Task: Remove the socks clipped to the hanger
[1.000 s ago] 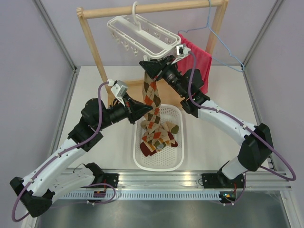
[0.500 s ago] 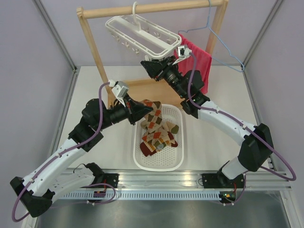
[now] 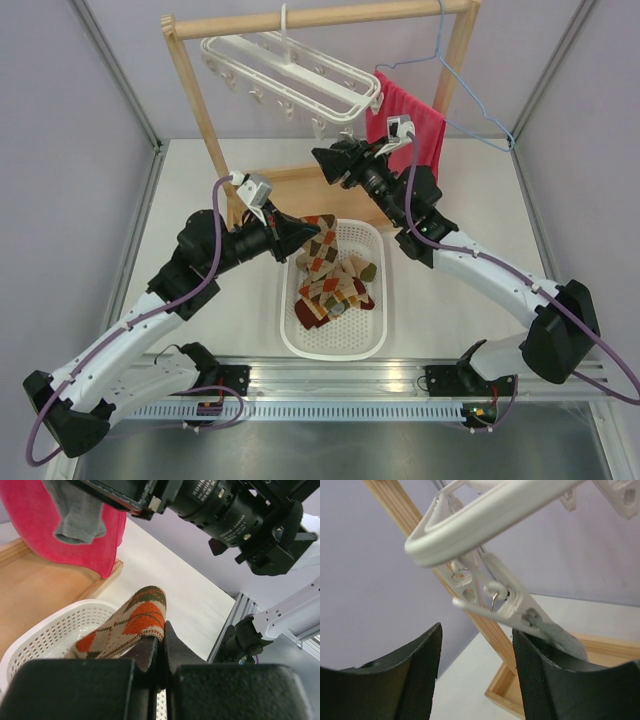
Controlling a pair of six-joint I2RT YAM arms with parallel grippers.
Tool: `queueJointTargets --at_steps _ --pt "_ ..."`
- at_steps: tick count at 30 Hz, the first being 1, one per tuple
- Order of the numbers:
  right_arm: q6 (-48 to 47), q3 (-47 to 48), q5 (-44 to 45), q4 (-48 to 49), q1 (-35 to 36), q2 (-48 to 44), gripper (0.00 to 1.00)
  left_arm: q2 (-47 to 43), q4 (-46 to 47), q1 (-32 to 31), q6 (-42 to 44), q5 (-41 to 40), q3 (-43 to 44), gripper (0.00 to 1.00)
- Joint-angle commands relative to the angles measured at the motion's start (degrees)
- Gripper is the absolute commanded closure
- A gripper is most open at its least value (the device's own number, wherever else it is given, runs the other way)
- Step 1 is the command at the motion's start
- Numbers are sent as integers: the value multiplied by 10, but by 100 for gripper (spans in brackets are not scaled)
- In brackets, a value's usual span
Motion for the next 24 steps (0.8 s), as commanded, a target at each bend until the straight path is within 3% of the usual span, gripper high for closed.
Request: queueJointTargets --at_steps 1,8,16,24 --pt "-36 -18 30 -7 3 -36 37 -1 3 1 4 -24 -2 98" --pt "-45 -69 12 -14 5 -59 37 8 2 1 7 -47 -11 98" --pt "-71 -134 60 -65 7 -114 37 -8 1 1 8 -91 -39 98" --pt "-56 -214 134 -129 -7 -183 34 -32 44 1 -29 -32 -116 98"
